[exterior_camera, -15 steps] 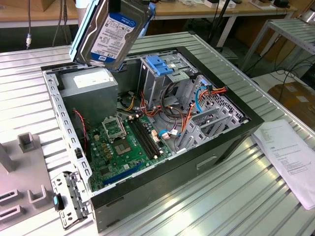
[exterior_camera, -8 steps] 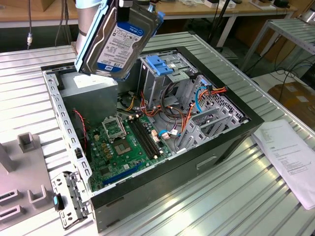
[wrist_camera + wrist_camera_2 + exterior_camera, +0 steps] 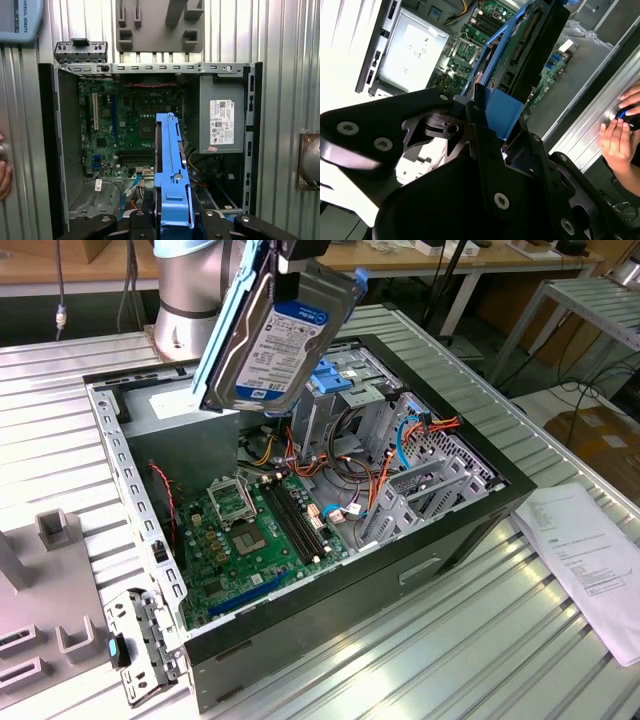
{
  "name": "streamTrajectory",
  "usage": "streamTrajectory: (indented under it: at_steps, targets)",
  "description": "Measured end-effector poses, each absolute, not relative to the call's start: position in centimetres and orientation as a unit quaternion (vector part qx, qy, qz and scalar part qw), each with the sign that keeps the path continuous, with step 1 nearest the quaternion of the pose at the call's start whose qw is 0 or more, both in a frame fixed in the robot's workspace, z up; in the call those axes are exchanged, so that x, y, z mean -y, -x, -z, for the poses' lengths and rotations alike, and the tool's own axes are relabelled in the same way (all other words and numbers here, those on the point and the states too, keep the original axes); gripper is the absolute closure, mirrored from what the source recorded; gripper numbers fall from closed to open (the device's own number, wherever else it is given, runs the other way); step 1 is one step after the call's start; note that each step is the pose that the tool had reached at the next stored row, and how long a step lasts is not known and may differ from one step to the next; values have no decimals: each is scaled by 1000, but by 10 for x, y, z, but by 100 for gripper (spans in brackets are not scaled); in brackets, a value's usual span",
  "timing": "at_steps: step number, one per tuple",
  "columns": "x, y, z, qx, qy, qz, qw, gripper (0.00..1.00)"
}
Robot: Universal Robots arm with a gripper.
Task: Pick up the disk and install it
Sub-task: 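Insert the disk into the insertion slot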
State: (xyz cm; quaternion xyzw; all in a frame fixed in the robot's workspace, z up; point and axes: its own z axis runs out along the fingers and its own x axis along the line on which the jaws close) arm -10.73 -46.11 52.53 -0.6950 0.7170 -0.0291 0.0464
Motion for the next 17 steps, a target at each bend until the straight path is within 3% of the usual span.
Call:
streamTrajectory:
  at_steps: [4,15,17]
  targets:
    - [465,107,-525,-716,694,39,57,63]
    - [478,107,-524,-710,690,91,110,63]
    - [479,107,-523,-710,690,91,111,63]
